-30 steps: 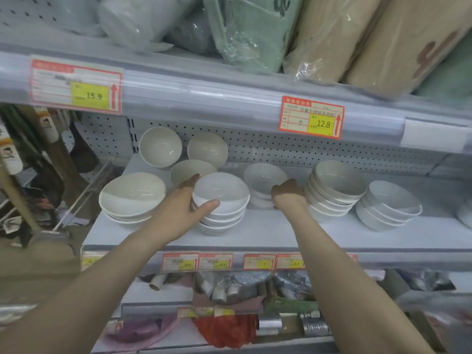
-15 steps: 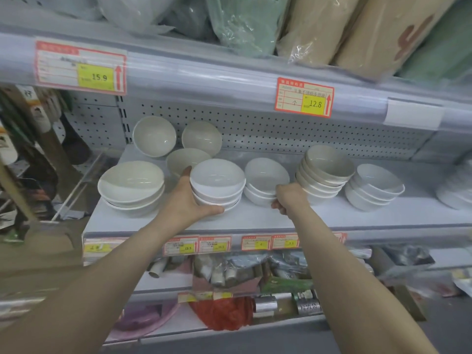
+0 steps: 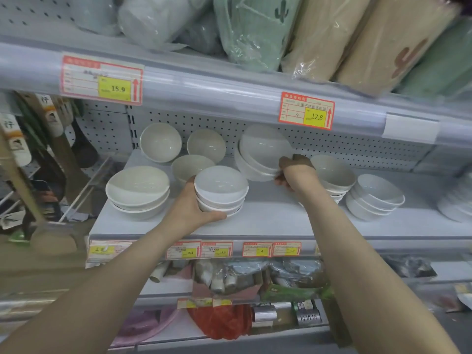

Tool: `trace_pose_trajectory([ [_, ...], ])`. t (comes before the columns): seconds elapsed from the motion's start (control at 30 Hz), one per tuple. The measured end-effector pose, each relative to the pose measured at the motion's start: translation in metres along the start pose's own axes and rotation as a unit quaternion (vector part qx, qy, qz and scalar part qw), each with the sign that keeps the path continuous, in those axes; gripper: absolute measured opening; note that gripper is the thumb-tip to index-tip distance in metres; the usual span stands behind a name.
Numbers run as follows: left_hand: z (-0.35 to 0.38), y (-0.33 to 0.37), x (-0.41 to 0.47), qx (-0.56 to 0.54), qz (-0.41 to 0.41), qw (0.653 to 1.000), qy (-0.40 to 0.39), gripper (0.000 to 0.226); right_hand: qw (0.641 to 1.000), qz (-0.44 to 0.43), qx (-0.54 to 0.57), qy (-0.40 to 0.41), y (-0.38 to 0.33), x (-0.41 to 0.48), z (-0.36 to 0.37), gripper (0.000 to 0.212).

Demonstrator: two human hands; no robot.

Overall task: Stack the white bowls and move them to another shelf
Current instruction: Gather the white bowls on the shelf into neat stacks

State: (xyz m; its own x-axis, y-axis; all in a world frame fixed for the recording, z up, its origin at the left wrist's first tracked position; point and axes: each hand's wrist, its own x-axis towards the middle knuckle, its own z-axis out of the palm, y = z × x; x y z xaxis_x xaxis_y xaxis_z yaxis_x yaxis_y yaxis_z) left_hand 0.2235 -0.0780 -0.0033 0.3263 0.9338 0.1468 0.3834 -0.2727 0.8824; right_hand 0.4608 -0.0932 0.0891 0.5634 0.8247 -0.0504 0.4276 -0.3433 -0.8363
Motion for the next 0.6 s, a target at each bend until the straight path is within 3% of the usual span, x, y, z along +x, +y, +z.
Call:
trace_pose_trajectory([
  [0.27, 0.001, 0.002, -0.003, -0.013, 0.005, 1.000, 0.001, 0.096, 0.991, -0.051, -0.019, -0.121, -0.010, -0.032, 0.035, 0.014],
  [0.6, 0.000, -0.004, 0.002, -0.006, -0.001, 1.000, -0.012, 0.093, 0.972, -0.106, -0.151, -0.143, -0.007, -0.032, 0.046, 0.021],
])
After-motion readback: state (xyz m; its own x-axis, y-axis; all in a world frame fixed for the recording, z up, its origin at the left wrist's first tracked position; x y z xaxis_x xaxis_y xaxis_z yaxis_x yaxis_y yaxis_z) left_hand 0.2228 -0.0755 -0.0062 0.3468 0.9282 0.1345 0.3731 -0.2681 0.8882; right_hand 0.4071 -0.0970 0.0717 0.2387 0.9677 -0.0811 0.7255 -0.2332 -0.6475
